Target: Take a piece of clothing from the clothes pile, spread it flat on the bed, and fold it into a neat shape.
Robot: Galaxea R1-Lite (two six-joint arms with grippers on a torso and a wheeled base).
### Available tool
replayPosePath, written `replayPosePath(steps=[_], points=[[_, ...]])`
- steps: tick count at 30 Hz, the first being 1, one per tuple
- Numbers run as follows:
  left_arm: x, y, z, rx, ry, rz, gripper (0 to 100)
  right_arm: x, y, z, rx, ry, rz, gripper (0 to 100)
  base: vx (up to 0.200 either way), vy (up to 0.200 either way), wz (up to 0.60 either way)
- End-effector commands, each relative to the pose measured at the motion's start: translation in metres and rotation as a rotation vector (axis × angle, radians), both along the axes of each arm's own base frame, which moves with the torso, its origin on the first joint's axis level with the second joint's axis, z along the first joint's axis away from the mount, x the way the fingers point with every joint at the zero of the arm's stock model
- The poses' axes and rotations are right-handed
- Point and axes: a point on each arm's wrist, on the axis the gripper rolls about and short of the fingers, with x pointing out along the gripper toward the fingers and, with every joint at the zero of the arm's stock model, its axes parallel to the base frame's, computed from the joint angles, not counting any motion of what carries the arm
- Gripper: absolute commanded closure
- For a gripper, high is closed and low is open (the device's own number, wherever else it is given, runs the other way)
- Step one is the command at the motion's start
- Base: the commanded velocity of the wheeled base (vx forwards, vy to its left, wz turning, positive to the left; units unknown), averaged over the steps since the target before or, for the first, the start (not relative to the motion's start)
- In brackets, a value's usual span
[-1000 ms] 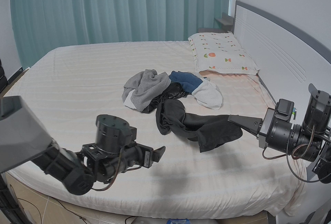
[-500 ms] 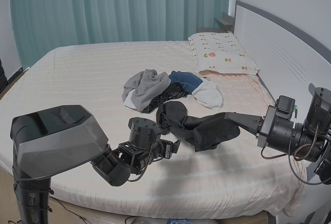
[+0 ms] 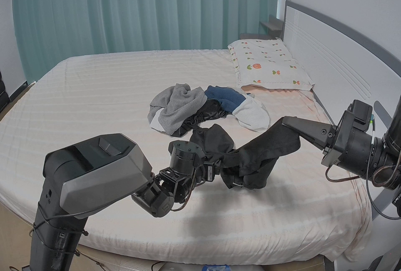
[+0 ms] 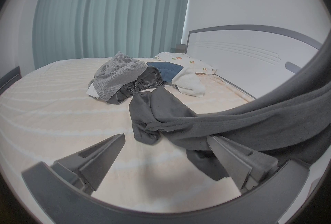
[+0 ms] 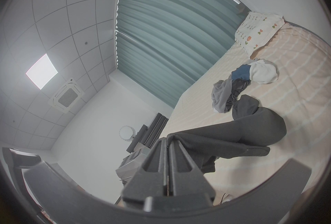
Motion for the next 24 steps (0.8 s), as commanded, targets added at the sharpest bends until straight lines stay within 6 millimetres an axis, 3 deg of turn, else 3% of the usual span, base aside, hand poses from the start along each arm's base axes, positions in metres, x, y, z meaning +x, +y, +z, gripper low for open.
replayPosePath(steps=[1,14,23,24], points=[[0.011,-0.004,-0.018,-0.001,0.005,0.014,0,0.003,-0.009,0.014,0.028,-0.045,-0.028,100,0.000,0.000,0.00],[0.041,-0.009,-0.054,-0.007,-0.017,0.077,0,0.019,-0.026,0.025,0.040,-0.079,-0.051,100,0.000,0.000,0.00],[0.057,-0.016,-0.050,-0.103,0.026,0.131,0,0.021,-0.025,0.022,0.035,-0.065,-0.049,100,0.000,0.000,0.00],[0.057,-0.016,-0.050,-0.107,0.032,0.134,100,0.021,-0.025,0.021,0.034,-0.064,-0.049,100,0.000,0.000,0.00]])
